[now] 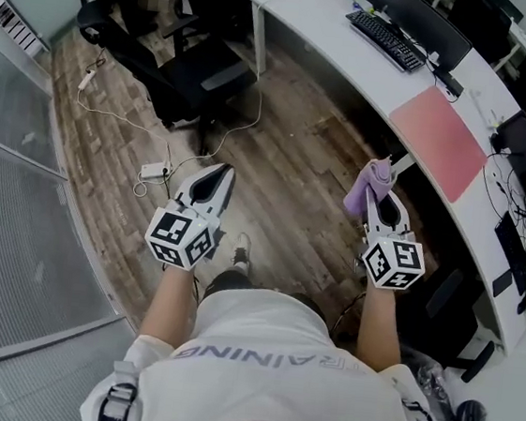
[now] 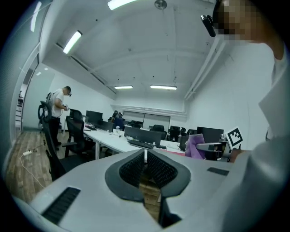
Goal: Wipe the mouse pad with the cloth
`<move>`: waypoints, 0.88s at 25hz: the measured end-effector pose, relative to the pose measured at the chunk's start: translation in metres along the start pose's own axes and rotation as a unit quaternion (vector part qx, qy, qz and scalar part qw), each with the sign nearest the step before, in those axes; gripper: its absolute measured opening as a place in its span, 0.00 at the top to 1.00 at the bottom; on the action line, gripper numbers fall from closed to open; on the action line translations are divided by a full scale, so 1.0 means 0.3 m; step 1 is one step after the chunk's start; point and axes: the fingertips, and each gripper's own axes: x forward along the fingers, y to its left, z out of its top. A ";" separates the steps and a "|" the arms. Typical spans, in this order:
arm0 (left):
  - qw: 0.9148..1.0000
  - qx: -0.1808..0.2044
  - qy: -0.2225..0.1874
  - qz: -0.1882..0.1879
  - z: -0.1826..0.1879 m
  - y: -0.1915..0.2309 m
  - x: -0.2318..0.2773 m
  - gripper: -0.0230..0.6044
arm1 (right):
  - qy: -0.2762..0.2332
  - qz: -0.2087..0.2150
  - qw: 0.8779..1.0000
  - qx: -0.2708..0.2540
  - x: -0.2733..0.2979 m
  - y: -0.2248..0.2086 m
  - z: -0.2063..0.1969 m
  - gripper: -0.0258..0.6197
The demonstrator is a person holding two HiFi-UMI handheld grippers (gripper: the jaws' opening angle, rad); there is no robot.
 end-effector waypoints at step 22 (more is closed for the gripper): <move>0.987 0.019 0.025 -0.156 0.148 0.432 0.585 0.89 | 0.002 -0.148 0.989 0.003 0.497 -0.059 0.105 0.81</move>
